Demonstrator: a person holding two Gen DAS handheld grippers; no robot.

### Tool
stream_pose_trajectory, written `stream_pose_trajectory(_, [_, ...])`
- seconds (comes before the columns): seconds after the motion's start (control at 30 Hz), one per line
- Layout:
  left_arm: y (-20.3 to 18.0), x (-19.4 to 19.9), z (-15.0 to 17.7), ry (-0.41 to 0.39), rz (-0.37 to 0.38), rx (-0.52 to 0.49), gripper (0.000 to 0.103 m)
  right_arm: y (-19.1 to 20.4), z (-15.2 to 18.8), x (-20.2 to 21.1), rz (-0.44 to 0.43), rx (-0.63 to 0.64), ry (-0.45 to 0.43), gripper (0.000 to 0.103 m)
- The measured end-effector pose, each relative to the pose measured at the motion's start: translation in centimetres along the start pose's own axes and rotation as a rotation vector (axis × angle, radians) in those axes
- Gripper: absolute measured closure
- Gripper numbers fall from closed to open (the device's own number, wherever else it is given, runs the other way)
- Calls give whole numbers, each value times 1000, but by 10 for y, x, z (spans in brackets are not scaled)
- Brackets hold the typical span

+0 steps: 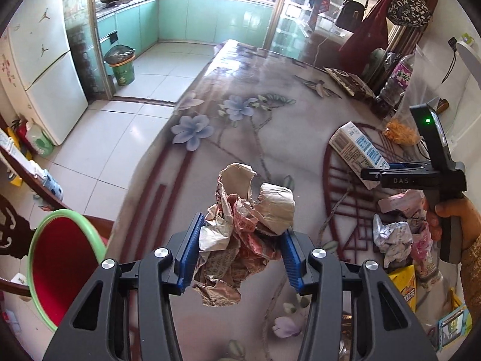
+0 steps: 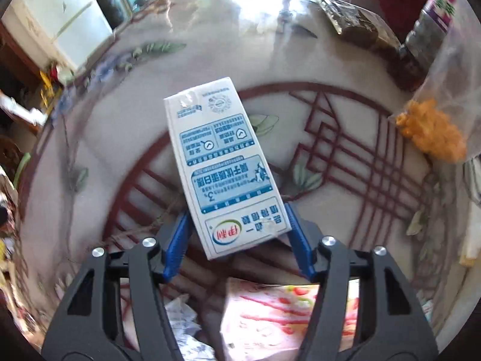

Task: Collect trash
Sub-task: 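Grasp the white milk carton with right tool while left tool holds paper, then move both tools over the red bucket and release paper and carton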

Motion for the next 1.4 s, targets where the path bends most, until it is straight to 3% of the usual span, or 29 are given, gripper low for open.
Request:
stream_pose_trajectory(0.27, [16,17,-2,-39,3,36,57,19,11,56,-73,-87,-141,51])
stream_pose_trajectory(0.43, [16,35,1,-79,19,20,57,54,39,90,-149,-113,-192,52])
stream_pose_trajectory(0.87, [54,75,28,-131,-2,35,57,141,64,127,-263,-115,-233,52])
stream_pose_trajectory(1.4, [154,104,42,-140,-48,127,57,230,56,136,-277,-67,-228,52])
Point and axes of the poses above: each gripper's, at about its wrist camera, not at the fingertips, and x roughly against the way its jaws point, y to its left, z to its underside, the point moved 6 cm from there along -x, roughly the way its jaws point, and after that the axes turned 11 degrees about x, right-handed, at the moved point
